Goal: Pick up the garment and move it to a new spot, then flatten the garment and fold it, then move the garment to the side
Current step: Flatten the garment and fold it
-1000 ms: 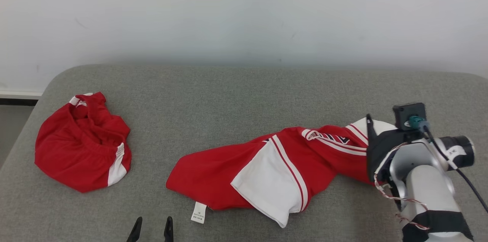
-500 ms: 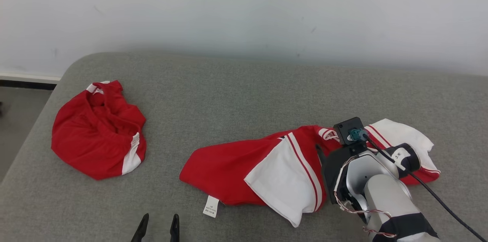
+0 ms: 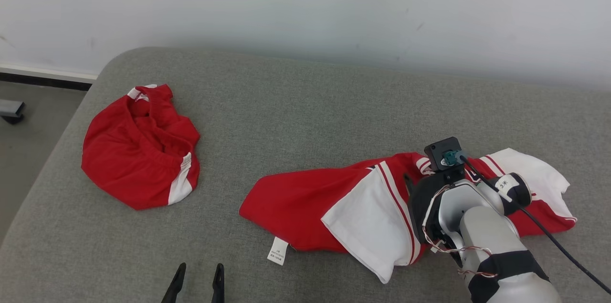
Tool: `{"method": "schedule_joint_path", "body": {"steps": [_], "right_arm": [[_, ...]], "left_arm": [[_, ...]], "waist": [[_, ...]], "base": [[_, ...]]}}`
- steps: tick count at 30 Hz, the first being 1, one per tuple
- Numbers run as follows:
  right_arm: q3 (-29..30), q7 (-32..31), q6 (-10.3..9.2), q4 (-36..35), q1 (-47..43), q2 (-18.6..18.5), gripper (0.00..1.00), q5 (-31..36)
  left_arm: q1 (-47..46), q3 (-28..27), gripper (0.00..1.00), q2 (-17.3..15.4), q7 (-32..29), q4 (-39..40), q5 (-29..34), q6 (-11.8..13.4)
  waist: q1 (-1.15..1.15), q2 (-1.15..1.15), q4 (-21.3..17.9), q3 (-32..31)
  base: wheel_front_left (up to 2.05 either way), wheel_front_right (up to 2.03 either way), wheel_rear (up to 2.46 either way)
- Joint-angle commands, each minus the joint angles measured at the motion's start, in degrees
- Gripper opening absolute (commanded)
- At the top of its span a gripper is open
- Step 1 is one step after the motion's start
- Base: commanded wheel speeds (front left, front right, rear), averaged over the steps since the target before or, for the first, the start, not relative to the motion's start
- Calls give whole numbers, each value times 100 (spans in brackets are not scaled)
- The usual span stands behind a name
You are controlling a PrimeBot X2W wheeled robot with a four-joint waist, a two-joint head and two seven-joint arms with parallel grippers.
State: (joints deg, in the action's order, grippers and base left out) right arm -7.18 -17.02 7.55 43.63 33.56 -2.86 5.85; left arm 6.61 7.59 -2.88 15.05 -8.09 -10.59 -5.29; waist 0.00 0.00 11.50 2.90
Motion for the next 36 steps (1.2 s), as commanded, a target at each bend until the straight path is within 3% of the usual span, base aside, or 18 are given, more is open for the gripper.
{"method": "schedule_joint_path", "body": {"steps": [1, 9, 15, 20, 26, 31, 36], "right_arm": [[-24, 45, -12, 68, 100, -5, 0, -83], [2, 398, -12, 78, 349, -4, 0, -377], [416, 709, -12, -453, 359, -5, 0, -608], [1142, 558, -13, -1454, -71, -211, 0, -667], [2458, 62, -13, -2545, -912, -281, 0, -447], [3282, -275, -13, -2858, -1606, -124, 0, -271], [3664, -359, -13, -2715, -2156, -24, 0, -166]], "left_arm": [[-84, -8, 100, 0, 20, 11, -35, 14], [-82, -25, 100, 0, 20, 14, -70, 51], [-18, -51, 100, 0, 20, 33, -33, 78], [58, -127, 100, 1, 20, 73, 1, 98], [44, -119, 100, 1, 20, 69, -12, 71], [-29, -75, 100, 0, 20, 62, -31, 61], [-71, -54, 100, 0, 20, 53, -19, 48]], "waist": [[0, 0, 8, 17], [0, 0, -46, 22], [0, 0, -146, -65], [0, 0, -303, -121], [0, 0, -494, -102], [0, 0, -595, -73], [0, 0, -636, -43]], "base": [[0, 0, 0], [0, 0, 0], [0, 0, 0], [0, 0, 0], [0, 0, 0], [0, 0, 0], [0, 0, 0]]}}
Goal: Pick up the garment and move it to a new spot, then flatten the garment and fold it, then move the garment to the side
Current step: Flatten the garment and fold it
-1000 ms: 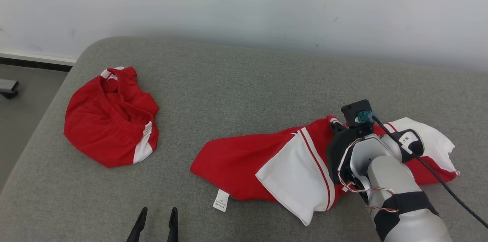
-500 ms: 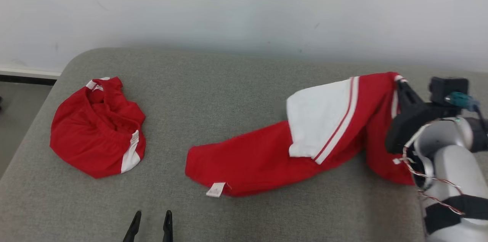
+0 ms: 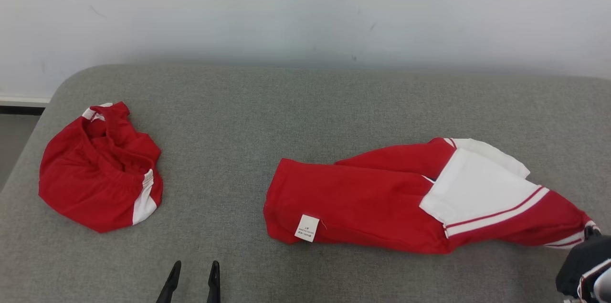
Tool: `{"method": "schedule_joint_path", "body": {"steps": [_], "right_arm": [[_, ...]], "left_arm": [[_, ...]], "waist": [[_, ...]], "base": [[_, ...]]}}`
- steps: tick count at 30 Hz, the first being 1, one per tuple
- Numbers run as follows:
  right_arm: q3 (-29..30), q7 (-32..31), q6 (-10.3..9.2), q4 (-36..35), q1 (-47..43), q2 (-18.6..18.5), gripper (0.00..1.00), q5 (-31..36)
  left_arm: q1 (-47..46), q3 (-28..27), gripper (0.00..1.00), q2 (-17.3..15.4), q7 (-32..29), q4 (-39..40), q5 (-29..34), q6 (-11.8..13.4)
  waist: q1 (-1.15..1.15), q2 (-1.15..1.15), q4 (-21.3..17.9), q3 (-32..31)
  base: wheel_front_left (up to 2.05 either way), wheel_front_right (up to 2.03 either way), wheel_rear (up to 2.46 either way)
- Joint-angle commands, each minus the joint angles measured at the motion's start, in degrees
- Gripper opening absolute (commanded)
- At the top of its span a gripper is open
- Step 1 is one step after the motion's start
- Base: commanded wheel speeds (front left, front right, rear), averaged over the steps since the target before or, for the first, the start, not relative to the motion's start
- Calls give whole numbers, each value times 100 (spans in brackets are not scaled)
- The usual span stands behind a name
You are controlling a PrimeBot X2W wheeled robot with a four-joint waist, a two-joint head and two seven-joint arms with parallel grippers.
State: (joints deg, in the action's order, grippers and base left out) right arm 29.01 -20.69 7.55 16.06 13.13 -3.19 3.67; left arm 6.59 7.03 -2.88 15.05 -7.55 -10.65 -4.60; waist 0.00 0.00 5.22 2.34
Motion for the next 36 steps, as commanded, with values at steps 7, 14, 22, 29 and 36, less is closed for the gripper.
{"method": "schedule_joint_path", "body": {"steps": [7, 14, 22, 29, 36], "right_arm": [[294, 320, -13, 590, -372, 26, 21, -12], [236, 383, -13, 839, -543, 26, 100, -5], [-369, 1645, -13, -1, -1059, 30, 100, -213], [-1413, 2589, -13, -746, -1573, 31, 100, -287], [-2180, 3104, -13, -1060, -2016, 28, 100, -375]], "left_arm": [[-83, -7, 100, 0, 20, -33, 51, -36], [48, -19, 100, 0, 20, -68, 88, -64], [160, -121, 100, 0, 20, -18, 124, -59], [202, -241, 100, 0, 20, 28, 147, -14], [175, -387, 100, 0, 20, -4, 212, -44]], "waist": [[0, 0, 1, 16], [0, 0, 10, -125], [0, 0, -108, -319], [0, 0, -274, -439], [0, 0, -374, -568]], "base": [[0, 0, 0], [0, 0, 0], [0, 0, 0], [0, 0, 0], [0, 0, 0]]}}
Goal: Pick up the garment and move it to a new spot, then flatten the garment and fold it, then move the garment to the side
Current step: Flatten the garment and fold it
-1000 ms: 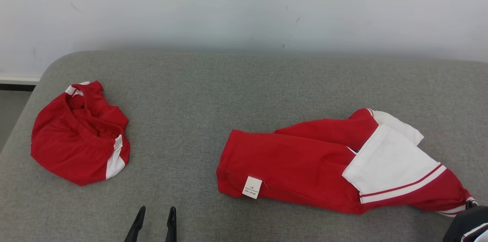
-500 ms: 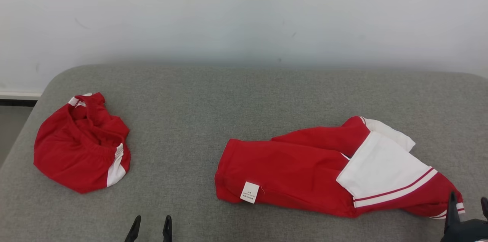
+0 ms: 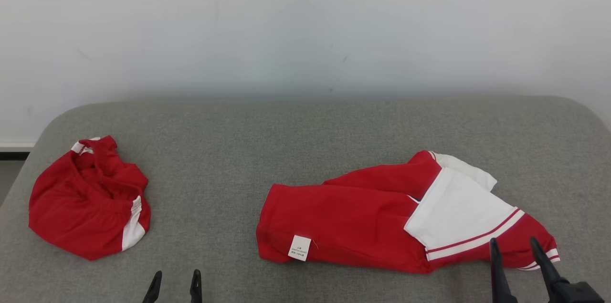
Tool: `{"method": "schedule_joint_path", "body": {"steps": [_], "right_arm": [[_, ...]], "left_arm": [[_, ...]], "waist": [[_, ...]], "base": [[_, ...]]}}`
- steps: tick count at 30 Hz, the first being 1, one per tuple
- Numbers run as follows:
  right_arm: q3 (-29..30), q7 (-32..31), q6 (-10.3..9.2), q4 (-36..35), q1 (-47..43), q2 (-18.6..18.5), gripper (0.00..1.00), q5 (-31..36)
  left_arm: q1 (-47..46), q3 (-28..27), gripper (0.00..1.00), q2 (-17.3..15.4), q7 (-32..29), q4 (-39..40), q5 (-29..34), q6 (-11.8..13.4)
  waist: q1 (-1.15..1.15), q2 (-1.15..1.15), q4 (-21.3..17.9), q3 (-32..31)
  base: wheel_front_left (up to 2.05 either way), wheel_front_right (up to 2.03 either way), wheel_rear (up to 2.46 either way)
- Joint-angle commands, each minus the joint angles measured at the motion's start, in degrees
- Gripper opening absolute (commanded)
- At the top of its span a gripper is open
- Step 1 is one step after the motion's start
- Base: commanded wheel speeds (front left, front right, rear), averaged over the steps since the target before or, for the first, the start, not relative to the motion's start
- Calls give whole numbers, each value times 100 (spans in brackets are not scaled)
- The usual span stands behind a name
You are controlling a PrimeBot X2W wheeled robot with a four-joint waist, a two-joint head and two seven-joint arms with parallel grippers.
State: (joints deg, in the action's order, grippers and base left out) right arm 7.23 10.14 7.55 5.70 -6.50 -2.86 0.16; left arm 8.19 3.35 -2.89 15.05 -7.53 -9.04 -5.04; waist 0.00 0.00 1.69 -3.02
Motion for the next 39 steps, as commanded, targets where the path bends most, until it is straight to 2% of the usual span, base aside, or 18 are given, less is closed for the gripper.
{"method": "schedule_joint_path", "body": {"steps": [1, 18, 39], "right_arm": [[-44, 73, -13, -32, -97, -5, 100, -84], [-536, 57, -13, 406, -345, -3, 100, -340], [-548, 101, -13, 482, -192, -4, 100, -406]], "left_arm": [[-3, -42, 100, 1, 20, -22, 59, -9], [230, -193, 100, 2, 19, -204, 39, 37], [173, -107, 100, 2, 19, -182, 48, 24]], "waist": [[0, 0, -27, -47], [0, 0, 7, -301], [0, 0, -11, -194]], "base": [[0, 0, 0], [0, 0, 0], [0, 0, 0]]}}
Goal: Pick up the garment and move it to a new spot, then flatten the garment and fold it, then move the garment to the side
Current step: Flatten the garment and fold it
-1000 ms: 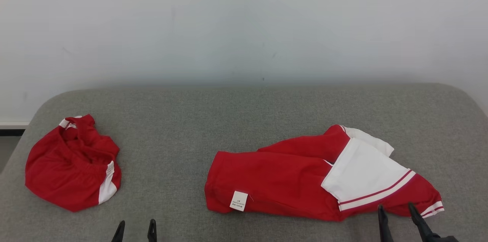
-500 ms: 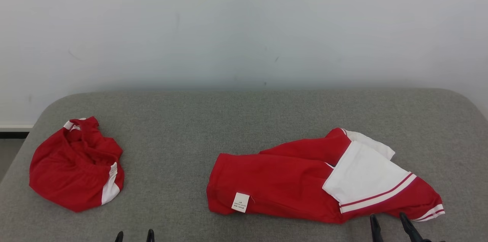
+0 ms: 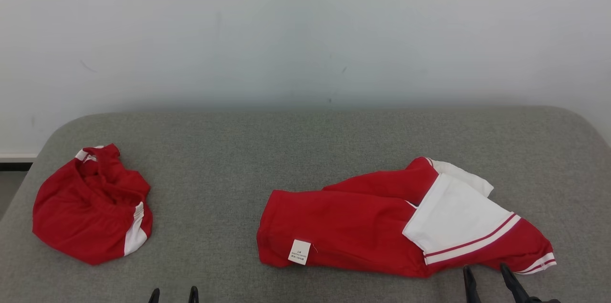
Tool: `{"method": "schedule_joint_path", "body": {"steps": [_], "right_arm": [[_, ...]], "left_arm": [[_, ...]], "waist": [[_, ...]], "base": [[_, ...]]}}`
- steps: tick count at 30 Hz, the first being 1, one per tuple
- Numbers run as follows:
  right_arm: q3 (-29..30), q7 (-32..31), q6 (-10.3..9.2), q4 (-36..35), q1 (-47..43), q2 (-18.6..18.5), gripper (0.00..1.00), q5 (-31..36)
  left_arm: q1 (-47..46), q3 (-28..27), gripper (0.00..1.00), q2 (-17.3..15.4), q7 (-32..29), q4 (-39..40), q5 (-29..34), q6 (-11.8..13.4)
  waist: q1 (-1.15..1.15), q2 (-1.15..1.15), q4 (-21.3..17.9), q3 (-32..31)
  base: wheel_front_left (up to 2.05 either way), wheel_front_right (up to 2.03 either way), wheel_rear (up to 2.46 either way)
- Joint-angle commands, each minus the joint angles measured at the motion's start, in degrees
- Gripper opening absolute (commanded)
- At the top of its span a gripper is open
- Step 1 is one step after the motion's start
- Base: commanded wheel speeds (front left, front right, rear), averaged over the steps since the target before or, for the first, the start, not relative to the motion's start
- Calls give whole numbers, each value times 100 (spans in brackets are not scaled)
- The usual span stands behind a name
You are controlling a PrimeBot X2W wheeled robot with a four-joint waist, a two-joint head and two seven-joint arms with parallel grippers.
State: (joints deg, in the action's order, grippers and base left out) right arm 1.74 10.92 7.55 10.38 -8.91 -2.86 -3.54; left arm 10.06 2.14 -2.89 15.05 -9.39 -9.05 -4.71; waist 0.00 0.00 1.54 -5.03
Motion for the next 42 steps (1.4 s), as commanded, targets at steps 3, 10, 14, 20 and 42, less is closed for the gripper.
{"method": "schedule_joint_path", "body": {"steps": [3, 10, 14, 20, 42], "right_arm": [[-3, 26, -13, 29, 60, -4, 100, -54], [-94, -56, -13, 73, 450, -3, 100, -77], [-254, -101, -13, 167, 896, -3, 100, 3], [-426, -140, -13, 377, 1464, -4, 100, 206], [-331, 71, -13, 669, 1717, -3, 100, 193]], "left_arm": [[-96, 90, 100, 2, 19, -103, 24, -64], [-742, 509, 100, -77, 19, -820, -59, -236], [-1430, 1021, 100, -203, -16, -1455, -382, -279], [-2420, 2035, 100, -508, -392, -2154, -1426, -268], [-3692, 4080, 100, -1199, -210, -2696, -3419, -271]], "waist": [[0, 0, 18, 29], [0, 0, -6, 185], [0, 0, -46, 343], [0, 0, -159, 584], [0, 0, -345, 1024]], "base": [[0, 0, 0], [0, 0, 0], [0, 0, 0], [0, 0, 0], [0, 0, 0]]}}
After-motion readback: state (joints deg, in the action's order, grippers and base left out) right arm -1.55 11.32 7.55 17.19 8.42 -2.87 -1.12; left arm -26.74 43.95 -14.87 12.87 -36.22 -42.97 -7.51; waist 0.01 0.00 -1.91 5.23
